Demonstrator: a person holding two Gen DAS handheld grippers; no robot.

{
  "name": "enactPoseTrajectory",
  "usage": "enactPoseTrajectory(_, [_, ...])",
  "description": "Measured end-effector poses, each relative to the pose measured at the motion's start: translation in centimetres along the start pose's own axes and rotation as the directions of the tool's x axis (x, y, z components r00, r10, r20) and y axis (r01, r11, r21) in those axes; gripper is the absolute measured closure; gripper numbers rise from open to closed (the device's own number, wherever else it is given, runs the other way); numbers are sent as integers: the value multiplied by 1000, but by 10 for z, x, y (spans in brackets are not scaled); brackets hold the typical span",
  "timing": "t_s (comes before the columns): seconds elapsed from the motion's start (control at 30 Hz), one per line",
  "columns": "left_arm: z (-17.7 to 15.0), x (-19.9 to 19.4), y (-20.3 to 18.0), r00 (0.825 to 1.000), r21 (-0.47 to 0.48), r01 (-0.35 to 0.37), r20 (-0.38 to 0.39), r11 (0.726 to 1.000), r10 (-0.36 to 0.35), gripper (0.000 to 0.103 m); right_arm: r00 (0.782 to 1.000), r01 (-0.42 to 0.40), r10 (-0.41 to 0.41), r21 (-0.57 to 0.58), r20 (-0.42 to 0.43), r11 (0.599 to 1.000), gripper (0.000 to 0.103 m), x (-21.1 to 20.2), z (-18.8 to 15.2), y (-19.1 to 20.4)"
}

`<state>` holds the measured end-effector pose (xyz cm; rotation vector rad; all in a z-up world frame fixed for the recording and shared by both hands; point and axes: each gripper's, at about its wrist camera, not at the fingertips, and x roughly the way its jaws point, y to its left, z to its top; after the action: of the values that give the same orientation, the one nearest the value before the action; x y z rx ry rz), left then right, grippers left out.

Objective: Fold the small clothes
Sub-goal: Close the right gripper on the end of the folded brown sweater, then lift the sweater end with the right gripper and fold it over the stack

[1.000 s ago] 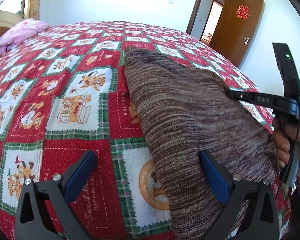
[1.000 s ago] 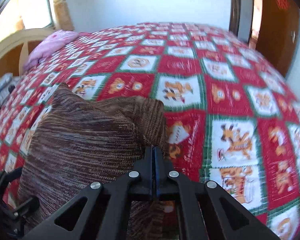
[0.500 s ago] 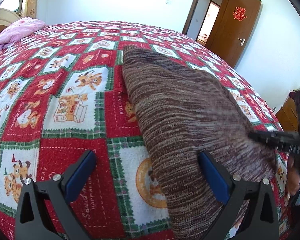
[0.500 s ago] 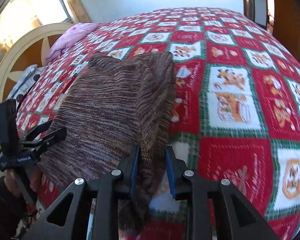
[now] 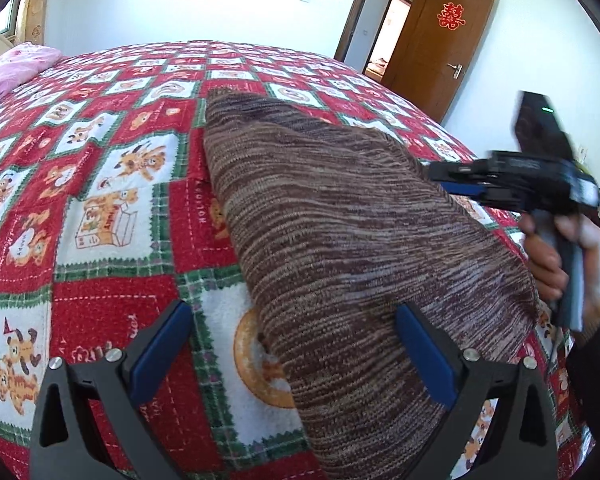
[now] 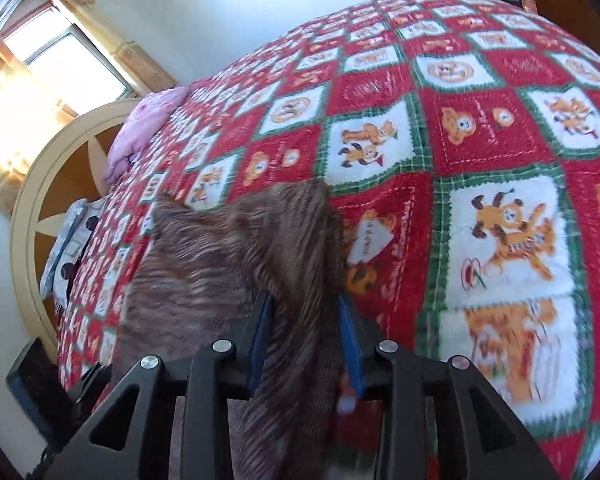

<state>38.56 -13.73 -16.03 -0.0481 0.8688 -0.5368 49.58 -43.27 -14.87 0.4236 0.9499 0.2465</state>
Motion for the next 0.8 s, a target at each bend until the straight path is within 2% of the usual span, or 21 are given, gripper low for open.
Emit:
enactPoseTrajectory(0.23, [1, 4, -3, 1000, 19, -4, -14, 1000, 4, 1, 994, -97, 92, 78, 67, 992, 64, 8, 3, -18])
enactPoseTrajectory(0.3, [1, 5, -3, 1000, 18, 0, -16, 1000, 0, 1, 989, -130, 121, 122, 80, 984, 68, 7, 3, -27])
enactPoseTrajectory(0.4, [1, 4, -2, 1000, 13, 8, -13, 1000, -8, 1, 983, -170, 154, 173, 103, 970, 68, 2, -1, -34])
enactPoseTrajectory(0.7, [1, 5, -4, 1000, 23, -8, -18, 1000, 9, 1, 992, -108, 103, 64, 71, 992, 66, 7, -5, -10])
enactPoseTrajectory(0.8, [2, 6, -6, 999, 35, -23, -23, 999, 24, 1, 992, -113, 109, 53, 68, 992, 75, 12, -5, -7])
